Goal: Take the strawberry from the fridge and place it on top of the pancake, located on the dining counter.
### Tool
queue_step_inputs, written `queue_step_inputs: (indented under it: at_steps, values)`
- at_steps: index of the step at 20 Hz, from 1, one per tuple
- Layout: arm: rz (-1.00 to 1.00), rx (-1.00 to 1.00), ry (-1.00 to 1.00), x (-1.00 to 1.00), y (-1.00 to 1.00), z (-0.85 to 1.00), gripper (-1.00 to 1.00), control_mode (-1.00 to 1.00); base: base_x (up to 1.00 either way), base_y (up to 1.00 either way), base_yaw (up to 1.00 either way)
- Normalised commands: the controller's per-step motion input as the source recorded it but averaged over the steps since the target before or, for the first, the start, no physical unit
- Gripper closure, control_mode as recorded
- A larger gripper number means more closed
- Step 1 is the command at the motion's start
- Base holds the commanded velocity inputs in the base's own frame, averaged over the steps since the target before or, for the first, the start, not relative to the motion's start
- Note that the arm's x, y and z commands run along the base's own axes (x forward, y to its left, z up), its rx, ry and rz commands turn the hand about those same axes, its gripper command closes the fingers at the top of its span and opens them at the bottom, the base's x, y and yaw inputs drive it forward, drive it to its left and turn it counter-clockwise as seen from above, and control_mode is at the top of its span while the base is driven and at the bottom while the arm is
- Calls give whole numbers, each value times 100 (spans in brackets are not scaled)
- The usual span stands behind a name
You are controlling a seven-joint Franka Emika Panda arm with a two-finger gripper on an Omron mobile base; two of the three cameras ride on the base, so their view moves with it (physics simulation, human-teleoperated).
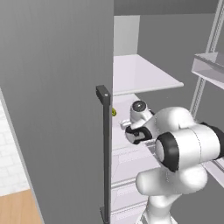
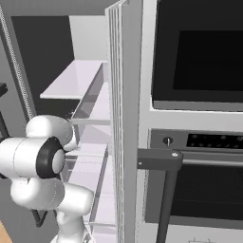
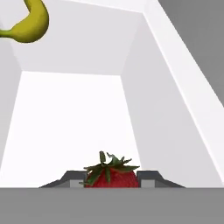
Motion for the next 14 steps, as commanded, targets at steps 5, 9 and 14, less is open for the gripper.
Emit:
queue_step_inputs:
  at_steps: [5, 9, 14]
  values:
    - [-5, 0, -4, -77, 0, 57, 100, -100, 0, 0, 0]
    - [-6, 0, 1, -67, -5, 91, 100, -100, 0, 0, 0]
    - [-3, 0, 3, -78, -4, 71, 100, -100, 0, 0, 0]
